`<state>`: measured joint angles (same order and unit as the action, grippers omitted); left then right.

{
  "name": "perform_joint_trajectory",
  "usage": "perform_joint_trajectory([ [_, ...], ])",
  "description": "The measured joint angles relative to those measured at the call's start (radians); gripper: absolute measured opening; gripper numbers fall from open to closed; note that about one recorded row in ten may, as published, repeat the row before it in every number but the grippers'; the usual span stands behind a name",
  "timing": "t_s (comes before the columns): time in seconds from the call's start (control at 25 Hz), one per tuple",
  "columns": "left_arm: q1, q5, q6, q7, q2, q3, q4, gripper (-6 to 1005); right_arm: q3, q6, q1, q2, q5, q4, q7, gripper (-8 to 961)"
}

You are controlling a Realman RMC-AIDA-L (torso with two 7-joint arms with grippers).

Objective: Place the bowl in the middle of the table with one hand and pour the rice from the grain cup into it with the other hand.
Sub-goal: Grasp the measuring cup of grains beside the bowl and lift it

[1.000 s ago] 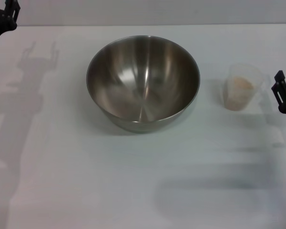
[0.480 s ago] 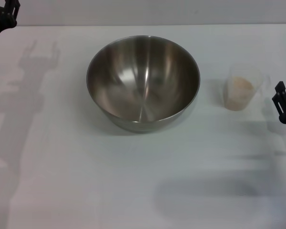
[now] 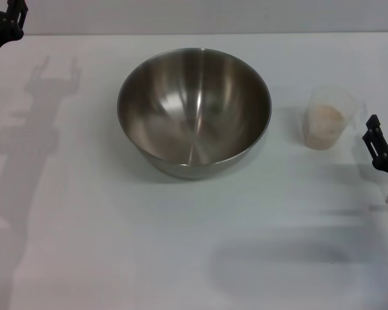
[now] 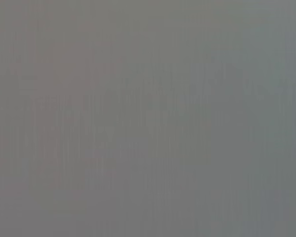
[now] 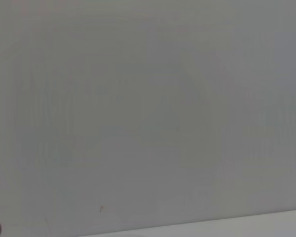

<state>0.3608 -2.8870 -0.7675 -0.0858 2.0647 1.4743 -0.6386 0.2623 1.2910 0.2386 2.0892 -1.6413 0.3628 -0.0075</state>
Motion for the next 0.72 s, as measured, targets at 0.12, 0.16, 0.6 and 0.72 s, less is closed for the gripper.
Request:
perform_joint_trajectory([
  [0.12,0.000,0.000,0.000,0.000,0.000,0.000,0.002,557,0.000,-0.002,0.001,-0.001,0.000,0.000,0.001,713],
  [0.16,0.000,0.000,0.000,0.000,0.000,0.000,0.002,557,0.000,-0.002,0.001,-0.001,0.000,0.000,0.001,713],
  [0.6,0.004,0.000,-0.001,0.000,0.001,0.000,0.001,557,0.000,-0.003,0.001,-0.002,0.000,-0.006,0.001,713],
  [0.72,0.006,0.000,-0.002,0.000,0.001,0.000,0.001,557,0.000,-0.004,0.001,-0.002,-0.001,-0.009,0.001,713],
])
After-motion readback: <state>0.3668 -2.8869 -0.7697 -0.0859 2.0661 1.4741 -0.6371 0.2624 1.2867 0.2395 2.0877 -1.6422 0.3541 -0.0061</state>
